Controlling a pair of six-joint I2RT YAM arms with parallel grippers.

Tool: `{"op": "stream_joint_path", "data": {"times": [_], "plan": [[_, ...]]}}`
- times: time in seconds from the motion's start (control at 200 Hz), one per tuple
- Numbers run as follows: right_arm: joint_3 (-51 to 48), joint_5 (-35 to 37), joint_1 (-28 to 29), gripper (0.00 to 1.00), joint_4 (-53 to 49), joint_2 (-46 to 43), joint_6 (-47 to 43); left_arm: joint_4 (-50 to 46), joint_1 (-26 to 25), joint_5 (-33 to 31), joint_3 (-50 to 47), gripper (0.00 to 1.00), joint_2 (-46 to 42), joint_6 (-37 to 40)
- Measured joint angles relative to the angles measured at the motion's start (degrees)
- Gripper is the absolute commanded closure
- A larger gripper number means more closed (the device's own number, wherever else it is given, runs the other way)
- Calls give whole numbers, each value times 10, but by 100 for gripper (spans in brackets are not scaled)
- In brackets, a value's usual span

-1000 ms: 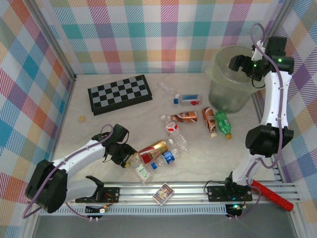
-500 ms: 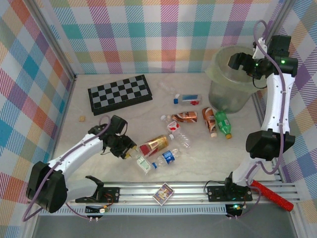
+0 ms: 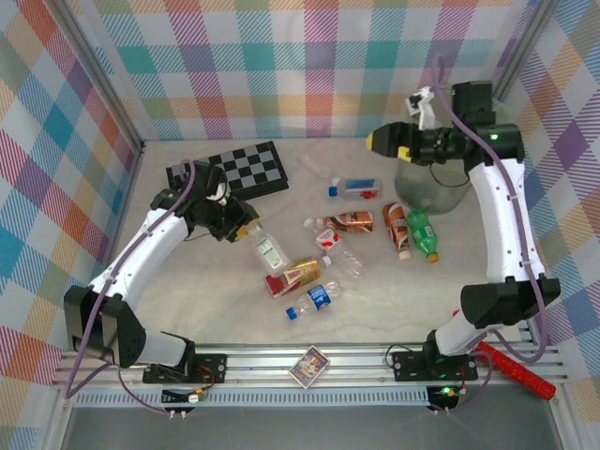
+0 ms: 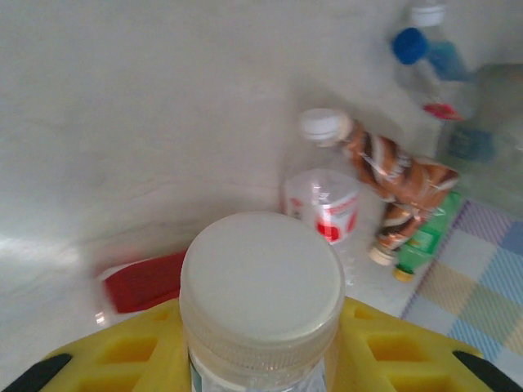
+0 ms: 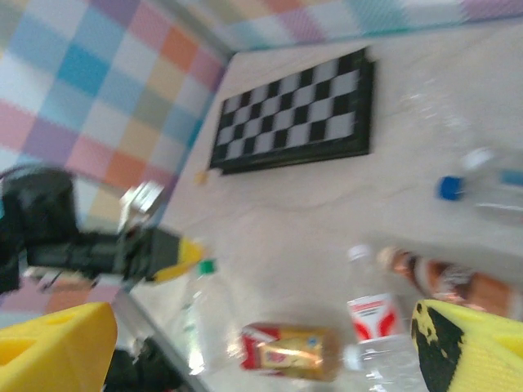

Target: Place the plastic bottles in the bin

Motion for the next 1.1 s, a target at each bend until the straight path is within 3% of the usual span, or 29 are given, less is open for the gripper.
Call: {"op": "stream_joint_path", "data": {"times": [0.23,0.41,0.72,0.825,1.1], "plan": [[-99,-44,95,8,44,-6,5,100,1,80,93,69,83,18],[-170,-64,143,7,110,15,21,191,0,128,90,69,93,-5],[-186,-58,185,8,142,89,26,282,-19,144,46,69,94,-37],[-196,-58,191,11,152,92,29,308,-27,144,42,69,98,-49],[-223,-43,190,31,165,102,45,344,-37,148,37,69,121,-71]]}}
